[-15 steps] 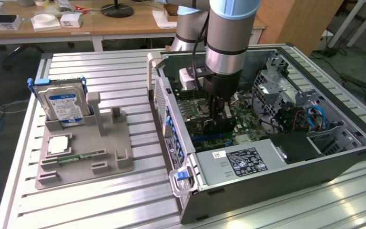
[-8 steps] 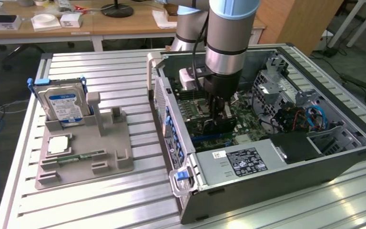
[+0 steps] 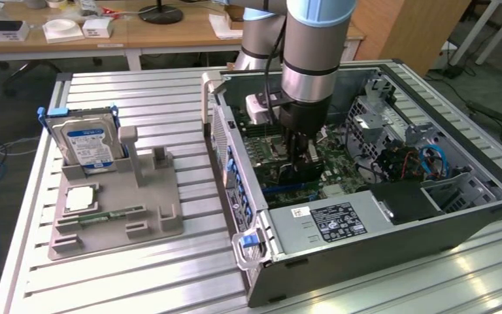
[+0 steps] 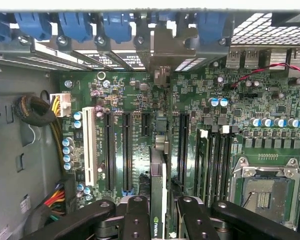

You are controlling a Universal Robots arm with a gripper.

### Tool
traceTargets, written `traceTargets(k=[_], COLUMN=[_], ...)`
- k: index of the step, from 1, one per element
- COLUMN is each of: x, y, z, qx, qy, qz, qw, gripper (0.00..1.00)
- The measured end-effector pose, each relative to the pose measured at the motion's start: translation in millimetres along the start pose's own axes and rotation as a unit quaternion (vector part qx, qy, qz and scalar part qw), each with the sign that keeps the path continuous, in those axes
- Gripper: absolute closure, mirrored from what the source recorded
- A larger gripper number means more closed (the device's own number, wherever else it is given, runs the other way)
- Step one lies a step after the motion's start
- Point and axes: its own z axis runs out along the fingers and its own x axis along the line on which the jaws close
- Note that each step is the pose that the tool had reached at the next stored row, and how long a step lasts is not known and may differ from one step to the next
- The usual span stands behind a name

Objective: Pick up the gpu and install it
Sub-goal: 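Insert the gpu into the slot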

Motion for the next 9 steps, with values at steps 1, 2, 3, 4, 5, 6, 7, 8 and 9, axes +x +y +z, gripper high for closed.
traceTargets(k=[1,2,3,4,5,6,7,8,9], x=[0.0,0.0,0.0,-0.1,-0.1,-0.1,-0.1,-0.1,-0.1], y=[0.4,1.1,1.7,2.4,2.9,3.3,3.6,3.7,4.0], z=[0.1,0.0,0.0,0.0,0.0,0.0,0.1,0.1,0.1], qx=[0.0004,0.0013,0.0019,0.0023,0.0026,0.0028,0.0031,0.0034,0.0038], qy=[0.0000,0.0001,0.0001,0.0000,0.0000,0.0000,0.0000,0.0000,0.0000], qz=[0.000,0.000,0.000,0.000,0.000,0.000,0.000,0.000,0.000], qw=[1.0000,1.0000,1.0000,1.0000,1.0000,1.0000,1.0000,1.0000,1.0000], gripper=[0.74,0.74,0.74,0.74,0.74,0.74,0.74,0.74,0.74])
